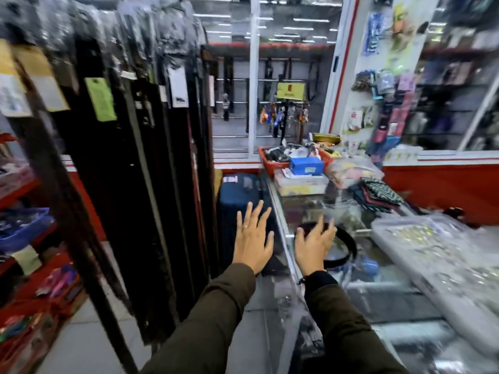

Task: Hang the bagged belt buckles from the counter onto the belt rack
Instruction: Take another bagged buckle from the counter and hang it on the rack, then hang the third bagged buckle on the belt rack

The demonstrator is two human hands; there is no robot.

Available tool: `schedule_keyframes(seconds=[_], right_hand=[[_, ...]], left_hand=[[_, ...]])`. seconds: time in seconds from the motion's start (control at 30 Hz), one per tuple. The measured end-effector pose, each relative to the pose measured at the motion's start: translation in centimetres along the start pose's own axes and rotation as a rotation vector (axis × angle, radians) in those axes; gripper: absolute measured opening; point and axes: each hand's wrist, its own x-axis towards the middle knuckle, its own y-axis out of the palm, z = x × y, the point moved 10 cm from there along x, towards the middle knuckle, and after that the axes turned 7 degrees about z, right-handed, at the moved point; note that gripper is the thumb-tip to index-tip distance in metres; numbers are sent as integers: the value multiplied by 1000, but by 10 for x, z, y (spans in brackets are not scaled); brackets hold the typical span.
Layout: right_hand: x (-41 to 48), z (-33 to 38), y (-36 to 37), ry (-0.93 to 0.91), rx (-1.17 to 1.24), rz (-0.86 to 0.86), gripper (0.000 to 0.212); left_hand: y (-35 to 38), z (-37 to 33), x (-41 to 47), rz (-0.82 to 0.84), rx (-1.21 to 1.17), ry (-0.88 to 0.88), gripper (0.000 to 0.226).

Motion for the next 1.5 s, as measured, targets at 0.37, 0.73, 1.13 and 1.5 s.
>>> schedule_keyframes(seconds=[0.37,0.73,1.13,1.5], right_hand=[[43,-140,-62,118,-97,209,60],[62,-128,-33,-179,-823,443,30],[26,-22,11,-298,-116,638,15],[-21,73,37,-249,384,647,44]], left_hand=[[182,-104,21,741,-137,137,84],[180,-105,34,515,-120,61,39],[71,22,8,-70,-767,-331,59],[-18,67,-36,-232,-1280,-504,35]])
